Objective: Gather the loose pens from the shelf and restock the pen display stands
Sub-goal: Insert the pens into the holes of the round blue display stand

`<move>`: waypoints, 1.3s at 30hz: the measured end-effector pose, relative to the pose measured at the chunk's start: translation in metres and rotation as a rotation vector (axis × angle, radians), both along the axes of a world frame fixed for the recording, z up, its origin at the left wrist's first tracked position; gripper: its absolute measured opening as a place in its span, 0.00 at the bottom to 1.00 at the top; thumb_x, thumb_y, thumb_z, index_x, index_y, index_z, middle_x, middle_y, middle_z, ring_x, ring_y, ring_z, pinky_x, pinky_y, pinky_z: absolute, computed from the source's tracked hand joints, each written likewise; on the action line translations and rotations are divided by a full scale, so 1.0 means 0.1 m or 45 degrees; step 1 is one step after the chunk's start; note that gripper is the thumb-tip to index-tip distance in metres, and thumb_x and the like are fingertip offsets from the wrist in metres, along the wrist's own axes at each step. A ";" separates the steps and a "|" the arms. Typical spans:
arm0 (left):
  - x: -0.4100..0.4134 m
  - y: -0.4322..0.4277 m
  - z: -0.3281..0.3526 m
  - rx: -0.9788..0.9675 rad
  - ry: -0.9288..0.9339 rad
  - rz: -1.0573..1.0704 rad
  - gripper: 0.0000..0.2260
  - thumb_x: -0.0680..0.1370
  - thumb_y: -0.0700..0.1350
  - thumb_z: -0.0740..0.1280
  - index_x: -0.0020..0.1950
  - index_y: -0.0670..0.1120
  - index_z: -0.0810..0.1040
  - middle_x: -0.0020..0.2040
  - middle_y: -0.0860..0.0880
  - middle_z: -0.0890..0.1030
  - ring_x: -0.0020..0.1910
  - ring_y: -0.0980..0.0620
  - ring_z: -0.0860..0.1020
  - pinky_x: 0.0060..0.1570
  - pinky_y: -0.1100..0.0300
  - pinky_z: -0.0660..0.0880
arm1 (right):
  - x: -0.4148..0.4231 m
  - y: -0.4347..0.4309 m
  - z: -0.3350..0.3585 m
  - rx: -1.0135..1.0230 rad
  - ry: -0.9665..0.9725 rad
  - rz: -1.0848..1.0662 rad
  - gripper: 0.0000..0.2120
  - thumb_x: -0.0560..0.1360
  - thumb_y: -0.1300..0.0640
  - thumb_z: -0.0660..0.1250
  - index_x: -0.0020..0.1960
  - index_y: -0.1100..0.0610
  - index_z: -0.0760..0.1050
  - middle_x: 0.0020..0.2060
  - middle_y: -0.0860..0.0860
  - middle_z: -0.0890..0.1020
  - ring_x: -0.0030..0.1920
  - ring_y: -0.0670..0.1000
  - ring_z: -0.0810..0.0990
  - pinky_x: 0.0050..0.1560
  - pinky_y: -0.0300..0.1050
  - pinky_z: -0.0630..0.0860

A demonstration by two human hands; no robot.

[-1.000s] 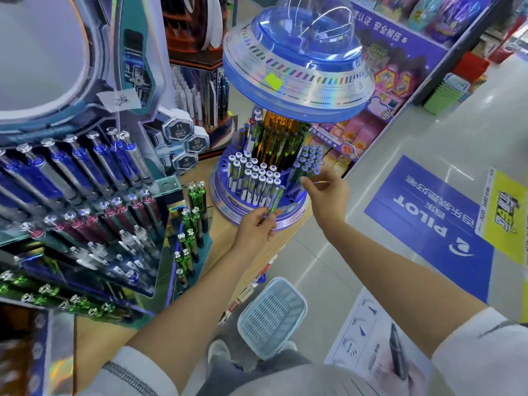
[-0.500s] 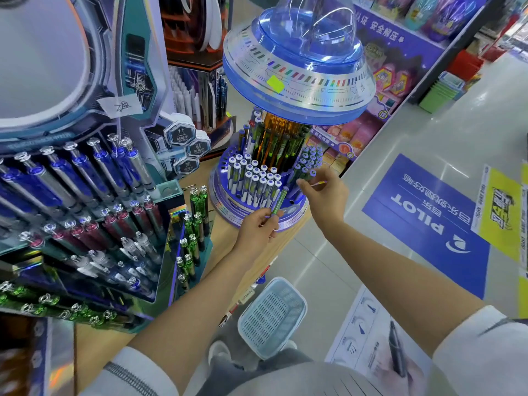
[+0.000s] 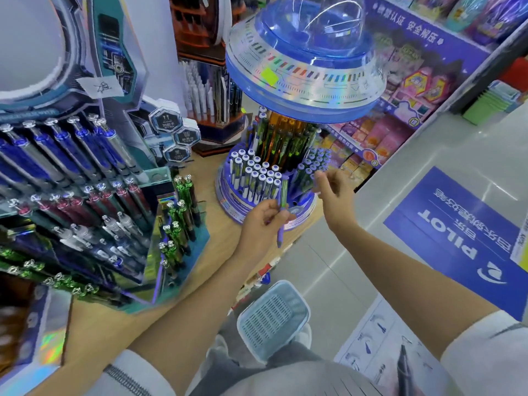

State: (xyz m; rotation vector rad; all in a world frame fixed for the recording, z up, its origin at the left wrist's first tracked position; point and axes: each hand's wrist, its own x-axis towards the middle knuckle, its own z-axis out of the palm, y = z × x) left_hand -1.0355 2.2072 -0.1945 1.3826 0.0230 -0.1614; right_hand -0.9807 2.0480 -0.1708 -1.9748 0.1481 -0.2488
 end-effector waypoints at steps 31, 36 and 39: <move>0.32 -0.87 0.02 0.520 -0.084 1.073 0.05 0.74 0.42 0.72 0.43 0.42 0.80 0.36 0.50 0.82 0.37 0.53 0.81 0.44 0.51 0.80 | 0.64 -0.62 -0.14 0.098 0.126 0.659 0.42 0.68 0.60 0.78 0.70 0.53 0.53 0.64 0.44 0.67 0.66 0.39 0.69 0.66 0.36 0.69; 0.32 -0.90 -0.07 0.660 -0.042 1.077 0.06 0.74 0.44 0.73 0.49 0.44 0.83 0.39 0.51 0.83 0.38 0.54 0.82 0.46 0.51 0.80 | 0.60 -0.61 -0.06 0.156 0.105 0.687 0.37 0.71 0.49 0.69 0.71 0.55 0.52 0.69 0.54 0.65 0.70 0.47 0.67 0.71 0.50 0.67; 0.31 -0.94 -0.10 0.697 -0.037 1.061 0.07 0.74 0.43 0.73 0.51 0.46 0.83 0.40 0.51 0.85 0.39 0.55 0.83 0.46 0.51 0.80 | 0.61 -0.63 -0.04 0.136 0.120 0.700 0.33 0.70 0.48 0.69 0.67 0.52 0.54 0.66 0.57 0.67 0.66 0.50 0.71 0.69 0.51 0.70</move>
